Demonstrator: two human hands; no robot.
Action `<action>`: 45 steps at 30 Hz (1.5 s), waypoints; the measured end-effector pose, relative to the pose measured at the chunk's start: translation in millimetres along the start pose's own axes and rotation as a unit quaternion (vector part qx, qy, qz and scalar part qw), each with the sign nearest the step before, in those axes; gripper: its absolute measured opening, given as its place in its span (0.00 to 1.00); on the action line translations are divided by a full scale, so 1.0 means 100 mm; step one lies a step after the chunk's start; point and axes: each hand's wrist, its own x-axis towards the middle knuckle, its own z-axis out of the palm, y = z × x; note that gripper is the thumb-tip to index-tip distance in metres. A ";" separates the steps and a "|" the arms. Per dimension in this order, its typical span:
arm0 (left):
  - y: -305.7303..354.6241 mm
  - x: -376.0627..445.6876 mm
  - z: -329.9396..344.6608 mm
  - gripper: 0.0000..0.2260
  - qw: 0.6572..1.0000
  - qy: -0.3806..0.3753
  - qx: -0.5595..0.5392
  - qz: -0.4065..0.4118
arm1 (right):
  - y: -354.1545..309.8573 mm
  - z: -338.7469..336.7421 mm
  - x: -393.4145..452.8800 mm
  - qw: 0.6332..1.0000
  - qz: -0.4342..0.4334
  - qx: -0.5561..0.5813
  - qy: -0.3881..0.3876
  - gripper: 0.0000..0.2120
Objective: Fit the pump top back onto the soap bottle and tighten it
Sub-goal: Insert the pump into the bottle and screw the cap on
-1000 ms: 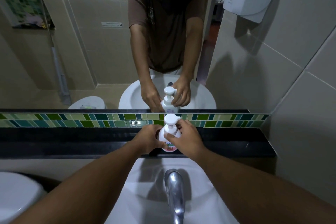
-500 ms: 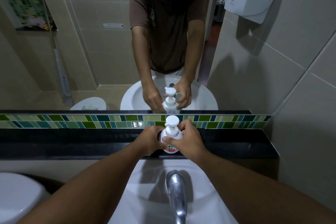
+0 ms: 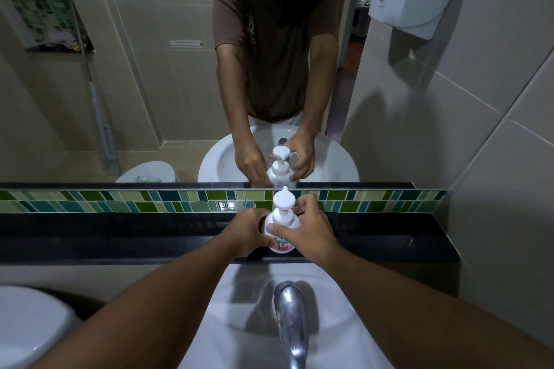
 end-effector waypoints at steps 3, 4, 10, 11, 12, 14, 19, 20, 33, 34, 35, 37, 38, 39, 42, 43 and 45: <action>0.00 0.01 0.00 0.24 1.000 0.000 0.000 -0.001 | 0.00 0.00 -0.01 0.999 -0.035 0.011 -0.019 0.41; 0.00 0.01 0.00 0.24 1.000 0.000 -0.001 -0.002 | 0.00 -0.01 -0.01 0.999 -0.039 0.002 -0.027 0.41; 0.00 0.01 0.01 0.24 1.000 0.005 -0.001 -0.012 | -0.01 -0.03 0.03 0.998 -0.006 -0.049 -0.045 0.22; 0.01 0.01 0.01 0.24 1.000 0.001 -0.002 -0.012 | -0.01 -0.03 0.03 0.999 0.006 -0.030 -0.032 0.24; 0.01 0.01 0.01 0.24 1.000 -0.002 -0.003 -0.011 | 0.00 -0.04 0.04 0.999 0.016 -0.019 -0.024 0.28; 0.02 0.00 0.00 0.24 1.000 -0.002 0.000 -0.007 | 0.02 -0.07 0.05 0.999 0.011 -0.019 -0.038 0.36; 0.02 0.01 0.01 0.24 1.000 -0.003 -0.007 -0.009 | 0.02 -0.13 0.06 0.995 -0.027 -0.003 -0.096 0.43; 0.02 0.00 0.01 0.25 1.000 -0.002 -0.007 -0.012 | 0.01 -0.14 0.06 0.994 -0.025 -0.022 -0.102 0.40; 0.01 -0.02 0.00 0.24 1.000 0.001 -0.007 -0.002 | 0.06 -0.10 0.12 0.989 -0.065 -0.094 -0.091 0.28; 0.01 -0.02 0.00 0.25 1.000 0.000 -0.008 -0.003 | 0.07 -0.14 0.14 0.985 -0.063 -0.114 -0.112 0.26; 0.01 -0.01 0.00 0.25 1.000 0.000 -0.008 -0.002 | 0.08 -0.18 0.16 0.981 -0.063 -0.128 -0.129 0.24; 0.01 -0.01 0.00 0.25 1.000 -0.005 -0.009 -0.001 | 0.07 -0.23 0.19 0.974 -0.074 -0.153 -0.147 0.24; 0.01 -0.01 -0.01 0.25 1.000 -0.006 -0.009 0.000 | 0.07 -0.24 0.19 0.971 -0.087 -0.167 -0.146 0.23; 0.01 -0.01 0.00 0.25 1.000 -0.006 -0.009 0.000 | 0.06 -0.24 0.20 0.967 -0.103 -0.186 -0.138 0.23; 0.01 -0.02 0.01 0.24 1.000 0.000 -0.006 -0.001 | 0.04 -0.22 0.20 0.956 -0.134 -0.243 -0.097 0.22; 0.02 -0.02 0.02 0.24 1.000 0.002 -0.003 -0.002 | 0.04 -0.20 0.20 0.956 -0.138 -0.244 -0.088 0.22; 0.03 -0.02 0.03 0.23 1.000 0.006 0.000 -0.004 | 0.05 -0.16 0.17 0.961 -0.140 -0.227 -0.073 0.23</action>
